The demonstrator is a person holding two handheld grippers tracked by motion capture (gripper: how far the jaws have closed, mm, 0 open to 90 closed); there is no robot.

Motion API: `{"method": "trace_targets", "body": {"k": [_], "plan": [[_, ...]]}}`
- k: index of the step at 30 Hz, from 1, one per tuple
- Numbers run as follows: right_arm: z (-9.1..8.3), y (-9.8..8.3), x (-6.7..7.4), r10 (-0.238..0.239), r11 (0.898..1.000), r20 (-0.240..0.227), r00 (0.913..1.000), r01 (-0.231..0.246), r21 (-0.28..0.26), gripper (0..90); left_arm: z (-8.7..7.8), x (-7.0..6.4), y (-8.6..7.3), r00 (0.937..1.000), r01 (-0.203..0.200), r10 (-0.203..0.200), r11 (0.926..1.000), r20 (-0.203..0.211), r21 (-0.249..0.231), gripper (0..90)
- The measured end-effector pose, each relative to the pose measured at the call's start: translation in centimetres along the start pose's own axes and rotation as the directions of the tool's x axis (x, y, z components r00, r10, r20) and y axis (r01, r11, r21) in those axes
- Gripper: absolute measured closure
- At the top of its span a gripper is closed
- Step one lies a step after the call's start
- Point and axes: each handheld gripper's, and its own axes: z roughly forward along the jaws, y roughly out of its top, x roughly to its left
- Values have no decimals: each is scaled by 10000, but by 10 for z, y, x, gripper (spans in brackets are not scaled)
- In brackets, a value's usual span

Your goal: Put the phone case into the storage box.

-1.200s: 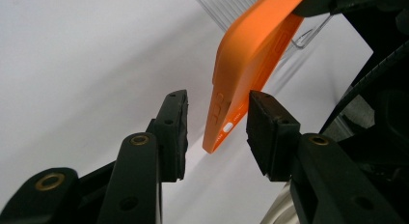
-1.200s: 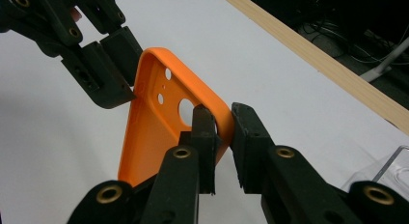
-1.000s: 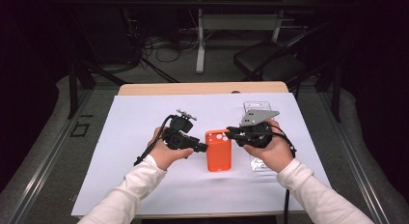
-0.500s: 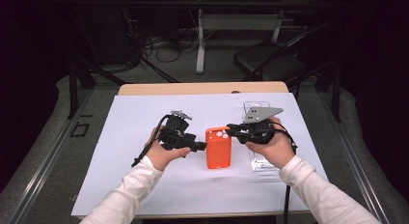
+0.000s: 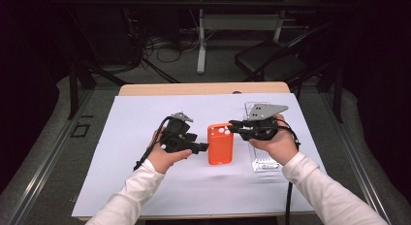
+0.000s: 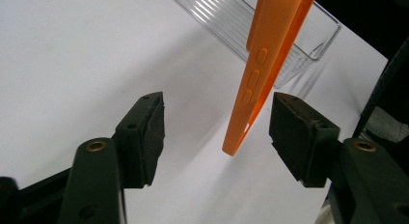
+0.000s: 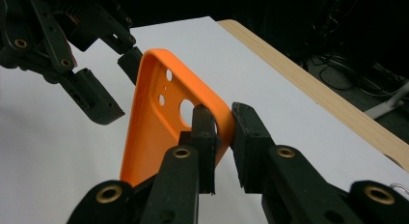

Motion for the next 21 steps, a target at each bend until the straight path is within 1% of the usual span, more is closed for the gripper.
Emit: {"method": "trace_targets", "body": {"k": [1, 3, 6, 8, 9, 11, 13, 15, 17, 19, 21], "plan": [[0, 0, -1, -41, 10000, 25, 10000, 41, -37, 802, 0, 1, -1, 10000, 13, -13, 10000, -25, 5, 357], [-1, 0, -2, -106, 9999, 21, 9999, 106, -88, 802, 1, 1, -2, 10000, -2, 2, 10000, -12, -61, 306], [-2, 0, -4, -202, 9997, 58, 9998, 203, -165, 803, 1, 2, -5, 10000, 53, -52, 9998, 65, -190, 283], [-2, 0, -6, -240, 9995, 123, 9996, 242, -178, 803, 1, 2, -7, 10000, 21, -22, 9998, -65, -207, 256], [-2, 0, -6, -297, 9994, 163, 9994, 300, -182, 803, 2, 2, -8, 9999, 57, -60, 9995, -105, -300, 255], [-2, 0, -7, -431, 9989, 200, 9989, 434, -182, 803, 1, 3, -9, 9999, 113, -116, 9990, -53, -435, 230], [-2, 1, -8, -607, 9978, 199, 9980, 612, -242, 803, 1, 4, -10, 9996, 298, -298, 9976, 22, -624, 218], [-2, 2, -9, -633, 9976, 176, 9978, 637, -257, 803, 1, 6, -10, 9989, 472, -468, 9953, 64, -848, 202], [-2, 2, -11, -648, 9975, 181, 9977, 652, -272, 803, 2, 7, -10, 9979, 640, -634, 9939, 90, -904, 200], [-1, 3, -13, -664, 9973, 228, 9975, 671, -286, 803, 2, 7, -11, 9974, 721, -713, 9924, 116, -996, 195], [-2, 5, -14, -691, 9971, 261, 9973, 698, -288, 802, 1, 8, -11, 9977, 673, -670, 9925, 72, -1022, 188]]}}
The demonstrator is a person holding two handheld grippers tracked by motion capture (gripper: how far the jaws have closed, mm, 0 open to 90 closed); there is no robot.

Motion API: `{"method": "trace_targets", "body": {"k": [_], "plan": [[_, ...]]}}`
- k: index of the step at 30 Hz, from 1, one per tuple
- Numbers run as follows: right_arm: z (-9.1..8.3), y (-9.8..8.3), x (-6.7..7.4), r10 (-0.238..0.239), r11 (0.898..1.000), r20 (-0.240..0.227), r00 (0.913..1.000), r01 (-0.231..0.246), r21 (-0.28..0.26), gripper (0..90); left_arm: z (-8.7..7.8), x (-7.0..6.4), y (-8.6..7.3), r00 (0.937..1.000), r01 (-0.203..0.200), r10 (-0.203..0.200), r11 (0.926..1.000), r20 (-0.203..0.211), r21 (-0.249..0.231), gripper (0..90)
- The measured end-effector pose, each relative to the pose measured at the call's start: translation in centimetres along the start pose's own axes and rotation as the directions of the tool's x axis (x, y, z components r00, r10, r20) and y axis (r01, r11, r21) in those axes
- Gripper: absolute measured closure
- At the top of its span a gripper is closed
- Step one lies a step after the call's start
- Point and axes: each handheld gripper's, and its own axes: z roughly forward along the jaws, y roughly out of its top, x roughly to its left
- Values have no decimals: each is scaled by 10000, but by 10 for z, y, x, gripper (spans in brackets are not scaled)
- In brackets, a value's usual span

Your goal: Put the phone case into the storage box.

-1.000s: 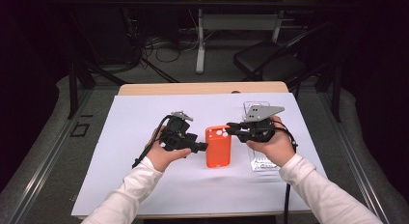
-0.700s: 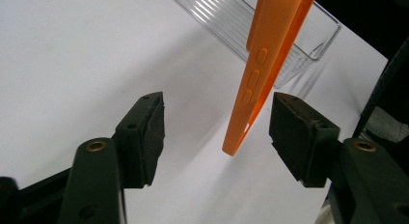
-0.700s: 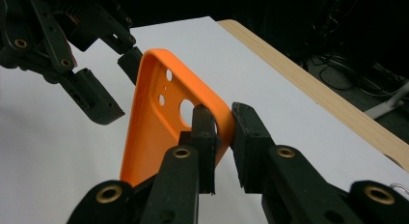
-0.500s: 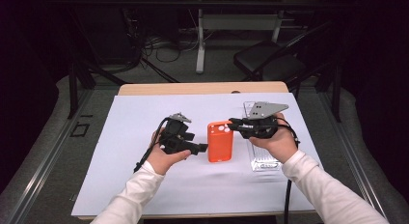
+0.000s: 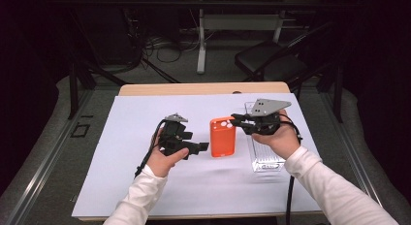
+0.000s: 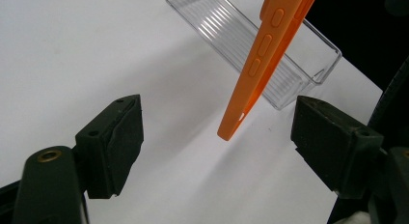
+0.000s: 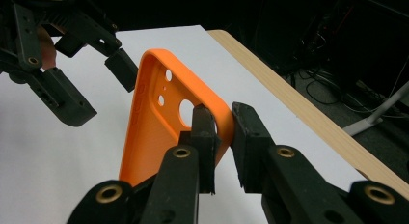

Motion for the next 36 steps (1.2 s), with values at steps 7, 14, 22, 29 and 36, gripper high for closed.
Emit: {"method": "trace_targets", "body": {"k": [7, 14, 22, 29, 36], "plan": [[-1, 3, -11, -95, 9999, 51, 9999, 96, -81, 802, -7, 2, -2, 9979, -192, 188, 9998, -613, -72, 155], [-5, 2, -22, -131, 9999, 280, 9995, 132, -41, 802, -16, 6, -6, 9978, -23, -1, 9993, -657, -366, 154], [-15, 4, -30, -246, 9995, 562, 9981, 256, -185, 802, -28, 14, -12, 9975, 93, -117, 9994, -695, -342, 153], [-20, 6, -41, -194, 9997, 900, 9958, 207, -135, 802, -28, 14, -17, 9976, 78, -95, 9996, -679, -256, 153], [-31, 6, -55, -142, 9999, 1313, 9912, 150, -45, 802, -31, 13, -20, 9979, 60, -87, 9991, -640, -412, 154]]}}
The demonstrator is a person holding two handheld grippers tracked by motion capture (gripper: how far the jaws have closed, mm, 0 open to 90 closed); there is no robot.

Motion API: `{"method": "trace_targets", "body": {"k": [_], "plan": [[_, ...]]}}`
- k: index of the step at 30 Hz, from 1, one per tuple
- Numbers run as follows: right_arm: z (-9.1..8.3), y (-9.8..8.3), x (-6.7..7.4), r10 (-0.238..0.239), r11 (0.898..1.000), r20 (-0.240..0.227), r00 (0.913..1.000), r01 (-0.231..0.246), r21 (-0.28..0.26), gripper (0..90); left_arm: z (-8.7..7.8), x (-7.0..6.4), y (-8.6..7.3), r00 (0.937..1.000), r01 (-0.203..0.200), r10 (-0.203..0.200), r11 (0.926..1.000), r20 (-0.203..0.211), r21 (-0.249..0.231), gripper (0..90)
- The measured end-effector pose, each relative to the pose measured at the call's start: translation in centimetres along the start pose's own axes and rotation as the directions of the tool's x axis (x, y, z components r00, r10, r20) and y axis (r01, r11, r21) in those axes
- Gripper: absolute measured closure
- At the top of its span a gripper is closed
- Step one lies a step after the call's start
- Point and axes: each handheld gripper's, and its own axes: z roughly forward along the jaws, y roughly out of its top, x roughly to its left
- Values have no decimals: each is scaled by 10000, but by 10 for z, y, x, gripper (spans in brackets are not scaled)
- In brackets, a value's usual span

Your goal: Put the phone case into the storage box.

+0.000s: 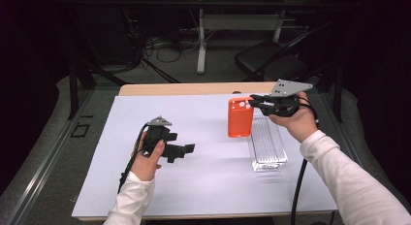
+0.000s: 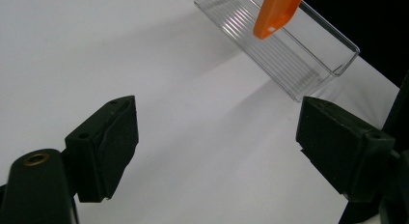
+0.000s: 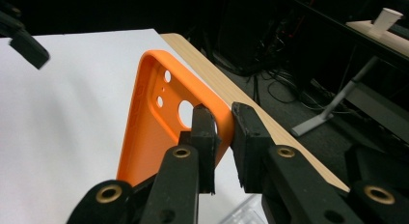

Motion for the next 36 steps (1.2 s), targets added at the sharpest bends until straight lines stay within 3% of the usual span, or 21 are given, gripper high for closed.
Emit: {"method": "trace_targets", "body": {"k": [19, 36], "plan": [[-27, -15, -47, 487, 9982, 1275, 9906, -529, 293, 802, -1, 7, -5, 9998, 175, -175, 9998, -10, 14, 154], [-21, -28, -63, 82, 9990, 1943, 9809, -164, 411, 803, -2, 9, -6, 9995, 302, -302, 9995, 37, -40, 154]]}}
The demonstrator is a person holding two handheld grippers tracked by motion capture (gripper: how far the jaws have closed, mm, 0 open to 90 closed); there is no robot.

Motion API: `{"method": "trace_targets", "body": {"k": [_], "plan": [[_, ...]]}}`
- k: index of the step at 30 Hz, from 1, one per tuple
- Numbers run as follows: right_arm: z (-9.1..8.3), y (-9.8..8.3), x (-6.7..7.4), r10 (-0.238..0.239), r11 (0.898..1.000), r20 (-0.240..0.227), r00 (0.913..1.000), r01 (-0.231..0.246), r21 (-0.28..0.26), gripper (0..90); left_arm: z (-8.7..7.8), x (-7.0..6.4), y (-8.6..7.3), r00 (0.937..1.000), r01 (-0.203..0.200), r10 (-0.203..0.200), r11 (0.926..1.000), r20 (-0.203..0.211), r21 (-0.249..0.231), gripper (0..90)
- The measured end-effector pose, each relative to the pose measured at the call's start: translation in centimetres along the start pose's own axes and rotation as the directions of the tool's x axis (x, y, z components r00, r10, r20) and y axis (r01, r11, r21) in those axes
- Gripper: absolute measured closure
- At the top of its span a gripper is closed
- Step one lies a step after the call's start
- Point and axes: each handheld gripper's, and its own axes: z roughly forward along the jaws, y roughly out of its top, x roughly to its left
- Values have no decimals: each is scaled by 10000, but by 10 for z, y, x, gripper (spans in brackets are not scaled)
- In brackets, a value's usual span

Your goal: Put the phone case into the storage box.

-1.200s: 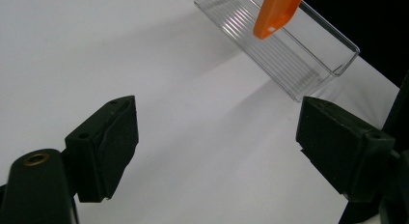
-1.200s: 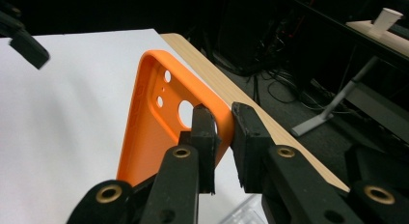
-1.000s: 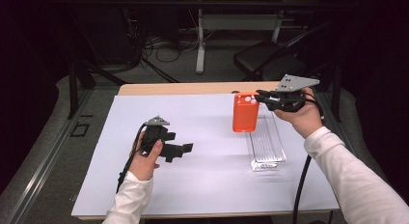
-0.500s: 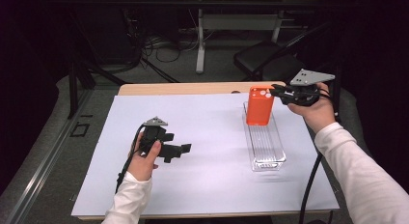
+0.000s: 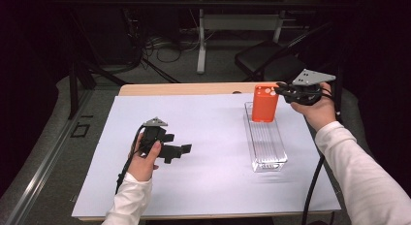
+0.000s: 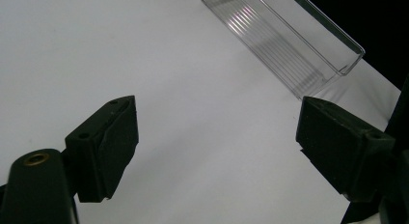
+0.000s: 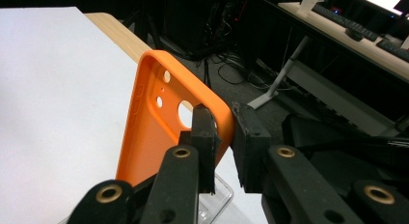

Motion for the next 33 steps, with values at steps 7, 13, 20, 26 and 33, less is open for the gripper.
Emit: {"method": "trace_targets", "body": {"k": [7, 13, 20, 26, 33], "plan": [[4, 0, 0, -435, 9987, 322, 9985, 443, -258, 803, 1, 0, 0, 10000, -3, 3, 10000, -11, 38, 154], [11, -2, 0, -656, 9974, 413, 9970, 668, -275, 803, 1, 0, 0, 10000, -29, 29, 9999, -12, 112, 154], [23, -5, -2, -806, 9963, 565, 9951, 822, -262, 803, -1, 2, 0, 10000, 48, -48, 10000, -53, 9, 154], [36, -8, -3, -923, 9952, 799, 9925, 946, -255, 804, -4, 4, -1, 9999, 61, -61, 10000, -114, -40, 154], [51, -13, -5, -1199, 9923, 972, 9880, 1222, -187, 804, -5, 5, -1, 9998, 71, -72, 10000, -171, -57, 154]]}}
